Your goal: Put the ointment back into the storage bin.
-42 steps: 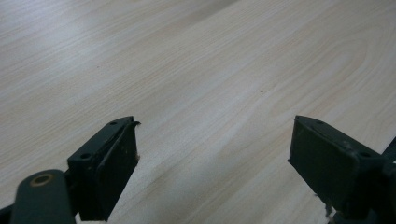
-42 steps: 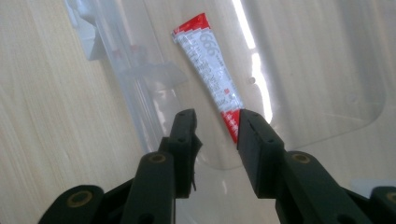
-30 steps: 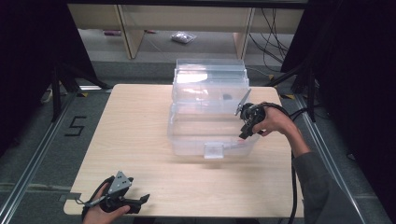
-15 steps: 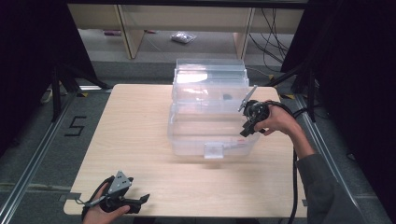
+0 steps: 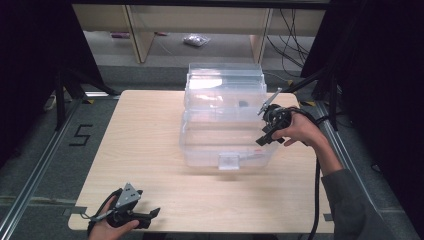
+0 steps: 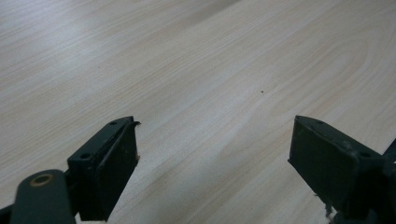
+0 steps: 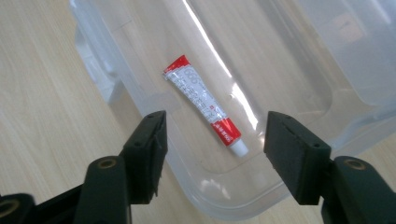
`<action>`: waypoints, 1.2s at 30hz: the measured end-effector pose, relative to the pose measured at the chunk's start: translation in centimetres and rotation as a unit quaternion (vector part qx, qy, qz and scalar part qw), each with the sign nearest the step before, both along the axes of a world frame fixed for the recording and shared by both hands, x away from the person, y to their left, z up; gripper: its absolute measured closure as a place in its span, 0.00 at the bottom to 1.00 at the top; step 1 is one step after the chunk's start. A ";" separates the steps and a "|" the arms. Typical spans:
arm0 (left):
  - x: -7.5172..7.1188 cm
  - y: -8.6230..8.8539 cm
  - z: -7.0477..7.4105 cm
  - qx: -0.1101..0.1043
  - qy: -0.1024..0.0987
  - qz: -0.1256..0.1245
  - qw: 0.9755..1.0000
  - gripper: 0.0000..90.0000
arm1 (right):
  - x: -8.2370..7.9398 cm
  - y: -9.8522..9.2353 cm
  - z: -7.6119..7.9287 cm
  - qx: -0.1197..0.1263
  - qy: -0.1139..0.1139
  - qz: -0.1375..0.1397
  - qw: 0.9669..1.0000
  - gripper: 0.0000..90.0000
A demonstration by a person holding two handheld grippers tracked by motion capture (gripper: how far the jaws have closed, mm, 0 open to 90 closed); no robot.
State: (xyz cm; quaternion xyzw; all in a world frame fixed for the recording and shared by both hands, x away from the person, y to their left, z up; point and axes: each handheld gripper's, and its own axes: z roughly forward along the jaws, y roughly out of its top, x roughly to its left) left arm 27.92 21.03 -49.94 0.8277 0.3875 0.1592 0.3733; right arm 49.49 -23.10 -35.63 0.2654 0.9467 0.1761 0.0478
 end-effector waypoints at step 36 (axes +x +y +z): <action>0.0 -0.1 0.0 0.000 0.000 0.003 1.000 0.17 | -6.7 -1.7 -0.3 0.076 -0.043 -0.027 0.996 0.29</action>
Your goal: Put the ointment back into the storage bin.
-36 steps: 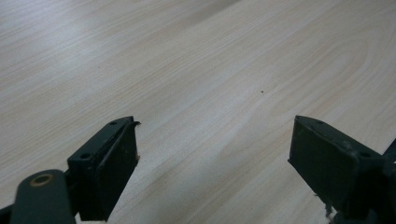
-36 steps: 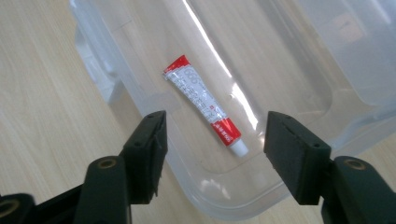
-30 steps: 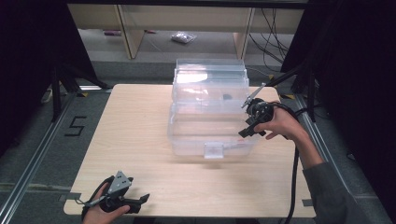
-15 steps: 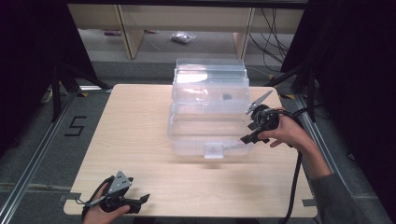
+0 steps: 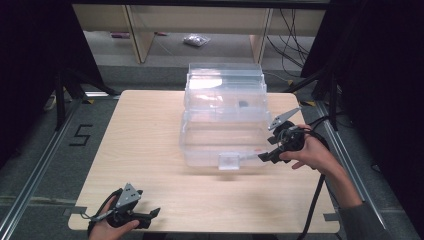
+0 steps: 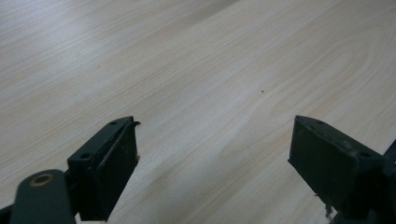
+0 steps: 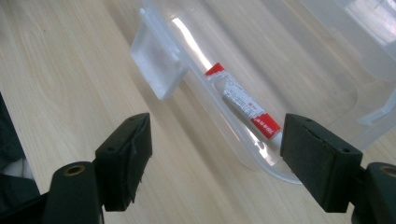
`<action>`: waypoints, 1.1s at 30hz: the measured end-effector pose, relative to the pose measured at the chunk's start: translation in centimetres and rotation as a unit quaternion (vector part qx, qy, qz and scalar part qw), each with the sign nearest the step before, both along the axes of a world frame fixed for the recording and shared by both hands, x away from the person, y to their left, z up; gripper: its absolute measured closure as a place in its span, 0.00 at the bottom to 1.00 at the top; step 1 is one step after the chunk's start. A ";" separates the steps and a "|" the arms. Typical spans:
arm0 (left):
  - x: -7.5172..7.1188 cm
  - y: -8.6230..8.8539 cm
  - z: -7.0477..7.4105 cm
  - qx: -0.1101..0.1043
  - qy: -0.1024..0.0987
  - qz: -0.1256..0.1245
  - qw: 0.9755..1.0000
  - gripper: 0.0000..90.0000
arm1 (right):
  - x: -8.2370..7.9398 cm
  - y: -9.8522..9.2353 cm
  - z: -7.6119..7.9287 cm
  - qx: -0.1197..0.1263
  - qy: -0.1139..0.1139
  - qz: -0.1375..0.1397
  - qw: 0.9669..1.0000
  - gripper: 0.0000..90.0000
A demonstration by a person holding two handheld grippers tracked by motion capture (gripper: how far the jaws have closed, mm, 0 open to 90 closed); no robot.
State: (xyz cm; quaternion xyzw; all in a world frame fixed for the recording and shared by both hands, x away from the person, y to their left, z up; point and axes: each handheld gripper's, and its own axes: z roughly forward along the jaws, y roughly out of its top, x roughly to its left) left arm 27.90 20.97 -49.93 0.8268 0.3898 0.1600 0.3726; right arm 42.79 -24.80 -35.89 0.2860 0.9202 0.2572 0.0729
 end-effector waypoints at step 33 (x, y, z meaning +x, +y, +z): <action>0.0 0.0 0.0 0.000 0.000 -0.002 1.000 0.17 | -2.9 1.1 -1.9 0.031 -0.008 -0.001 0.999 0.23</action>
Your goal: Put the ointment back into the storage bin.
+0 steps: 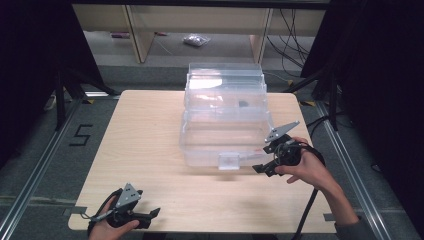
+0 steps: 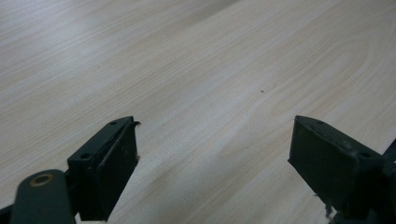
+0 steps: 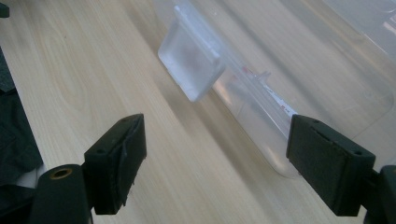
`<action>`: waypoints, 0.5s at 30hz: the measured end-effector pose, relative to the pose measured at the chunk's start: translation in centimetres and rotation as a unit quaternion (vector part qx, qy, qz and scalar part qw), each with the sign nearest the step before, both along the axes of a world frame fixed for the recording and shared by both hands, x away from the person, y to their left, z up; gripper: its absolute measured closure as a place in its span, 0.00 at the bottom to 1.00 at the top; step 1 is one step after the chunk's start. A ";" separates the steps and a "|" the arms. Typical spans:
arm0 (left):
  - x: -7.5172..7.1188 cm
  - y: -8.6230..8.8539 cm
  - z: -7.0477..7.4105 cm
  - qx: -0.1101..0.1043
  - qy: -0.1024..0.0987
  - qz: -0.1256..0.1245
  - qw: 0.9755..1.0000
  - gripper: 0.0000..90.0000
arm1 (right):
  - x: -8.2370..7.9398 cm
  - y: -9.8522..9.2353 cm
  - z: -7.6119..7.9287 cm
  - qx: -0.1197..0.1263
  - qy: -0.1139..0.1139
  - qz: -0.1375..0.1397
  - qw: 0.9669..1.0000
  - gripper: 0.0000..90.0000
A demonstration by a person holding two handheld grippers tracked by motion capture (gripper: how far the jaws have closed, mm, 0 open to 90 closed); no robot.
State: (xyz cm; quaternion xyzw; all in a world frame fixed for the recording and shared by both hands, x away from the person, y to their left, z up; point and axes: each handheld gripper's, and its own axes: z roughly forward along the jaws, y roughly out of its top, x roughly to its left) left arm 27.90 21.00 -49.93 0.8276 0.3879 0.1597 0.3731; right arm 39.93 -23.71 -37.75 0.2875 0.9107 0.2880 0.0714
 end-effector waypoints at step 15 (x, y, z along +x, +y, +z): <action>0.0 0.0 0.0 0.000 -0.001 0.000 1.000 0.17 | -1.1 0.1 -1.1 0.015 -0.013 -0.005 1.000 0.21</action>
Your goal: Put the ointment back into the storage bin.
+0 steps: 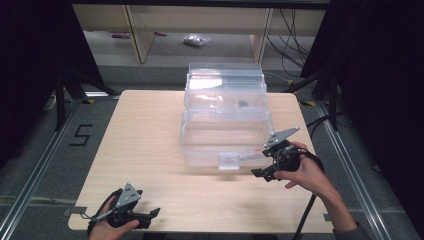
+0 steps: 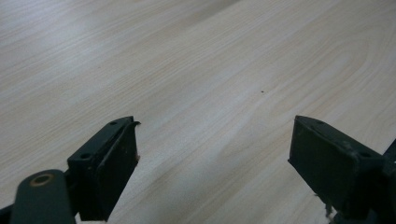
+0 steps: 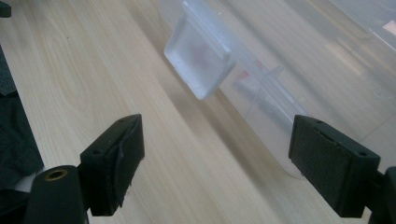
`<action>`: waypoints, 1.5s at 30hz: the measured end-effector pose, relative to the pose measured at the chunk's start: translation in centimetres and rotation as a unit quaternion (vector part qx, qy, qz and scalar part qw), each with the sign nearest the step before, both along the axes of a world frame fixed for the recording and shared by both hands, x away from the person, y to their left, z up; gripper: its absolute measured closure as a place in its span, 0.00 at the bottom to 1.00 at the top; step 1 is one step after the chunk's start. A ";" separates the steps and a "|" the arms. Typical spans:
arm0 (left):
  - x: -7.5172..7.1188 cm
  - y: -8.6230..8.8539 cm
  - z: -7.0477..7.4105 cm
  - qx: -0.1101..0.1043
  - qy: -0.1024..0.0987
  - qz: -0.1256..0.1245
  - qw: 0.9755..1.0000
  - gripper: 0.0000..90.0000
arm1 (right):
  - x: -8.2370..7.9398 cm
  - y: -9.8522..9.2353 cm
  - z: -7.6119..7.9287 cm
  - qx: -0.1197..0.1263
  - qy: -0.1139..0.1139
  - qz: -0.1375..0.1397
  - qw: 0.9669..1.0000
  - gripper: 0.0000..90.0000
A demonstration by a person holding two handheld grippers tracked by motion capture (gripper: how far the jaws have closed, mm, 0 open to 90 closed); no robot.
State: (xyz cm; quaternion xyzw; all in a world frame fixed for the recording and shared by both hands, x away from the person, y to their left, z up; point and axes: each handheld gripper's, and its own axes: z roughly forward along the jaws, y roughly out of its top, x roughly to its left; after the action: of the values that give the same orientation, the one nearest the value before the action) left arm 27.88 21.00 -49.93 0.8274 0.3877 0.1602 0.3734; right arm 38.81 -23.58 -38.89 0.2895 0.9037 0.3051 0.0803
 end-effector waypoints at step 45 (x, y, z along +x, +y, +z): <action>0.0 0.0 0.0 0.000 0.000 0.000 1.000 0.17 | -3.1 -0.2 -4.9 0.019 -0.009 0.014 1.000 0.19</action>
State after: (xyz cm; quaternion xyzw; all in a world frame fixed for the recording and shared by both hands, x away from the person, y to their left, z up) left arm 27.86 20.95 -49.94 0.8275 0.3880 0.1602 0.3730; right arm 35.76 -23.83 -43.75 0.2755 0.9010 0.3259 0.0786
